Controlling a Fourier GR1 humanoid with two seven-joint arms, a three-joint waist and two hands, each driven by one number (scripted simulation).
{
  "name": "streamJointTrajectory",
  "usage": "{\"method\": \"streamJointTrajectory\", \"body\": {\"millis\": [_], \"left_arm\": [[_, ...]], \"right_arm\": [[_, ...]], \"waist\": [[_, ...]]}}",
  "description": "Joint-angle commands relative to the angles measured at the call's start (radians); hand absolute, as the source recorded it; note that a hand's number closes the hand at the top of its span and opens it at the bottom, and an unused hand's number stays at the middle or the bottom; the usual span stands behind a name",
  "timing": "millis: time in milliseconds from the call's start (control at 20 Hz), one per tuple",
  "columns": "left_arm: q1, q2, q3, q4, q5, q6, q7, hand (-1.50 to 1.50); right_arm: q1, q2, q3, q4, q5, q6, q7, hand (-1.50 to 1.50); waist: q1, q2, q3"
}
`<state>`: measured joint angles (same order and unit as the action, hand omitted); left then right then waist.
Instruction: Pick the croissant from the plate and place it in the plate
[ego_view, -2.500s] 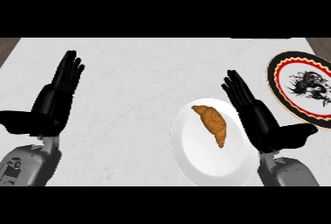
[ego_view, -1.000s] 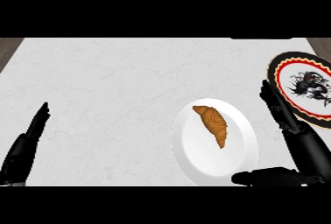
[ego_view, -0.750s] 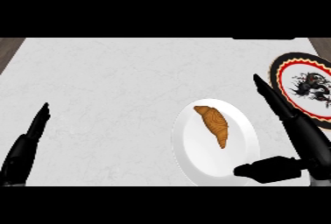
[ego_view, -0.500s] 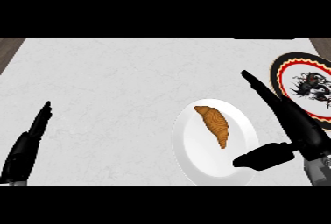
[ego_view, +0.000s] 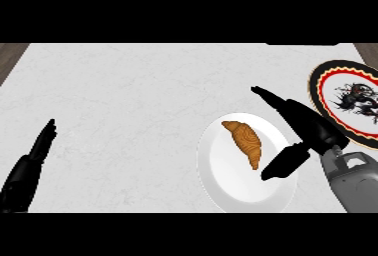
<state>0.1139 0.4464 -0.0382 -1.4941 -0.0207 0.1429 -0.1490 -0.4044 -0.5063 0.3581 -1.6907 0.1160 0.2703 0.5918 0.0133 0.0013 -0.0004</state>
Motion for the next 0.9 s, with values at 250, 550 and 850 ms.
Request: {"method": "streamJointTrajectory", "body": {"millis": [250, 550, 850], "left_arm": [[-0.022, -0.029, 0.049, 0.022, -0.033, -0.047, 0.006, 0.00], [-0.057, -0.086, 0.025, 0.015, -0.105, -0.026, 0.058, 0.00], [-0.037, -0.101, 0.077, 0.040, -0.108, -0.058, -0.009, 0.00]], "right_arm": [[-0.047, 0.095, -0.024, 0.208, 0.130, 0.127, -0.120, -1.50], [-0.036, 0.149, -0.025, 0.246, 0.180, 0.182, -0.161, -1.50], [-0.044, 0.202, -0.046, 0.262, 0.225, 0.261, -0.099, -1.50]], "waist": [[-0.007, -0.001, 0.000], [-0.011, -0.001, 0.000], [-0.011, -0.002, 0.000]]}}
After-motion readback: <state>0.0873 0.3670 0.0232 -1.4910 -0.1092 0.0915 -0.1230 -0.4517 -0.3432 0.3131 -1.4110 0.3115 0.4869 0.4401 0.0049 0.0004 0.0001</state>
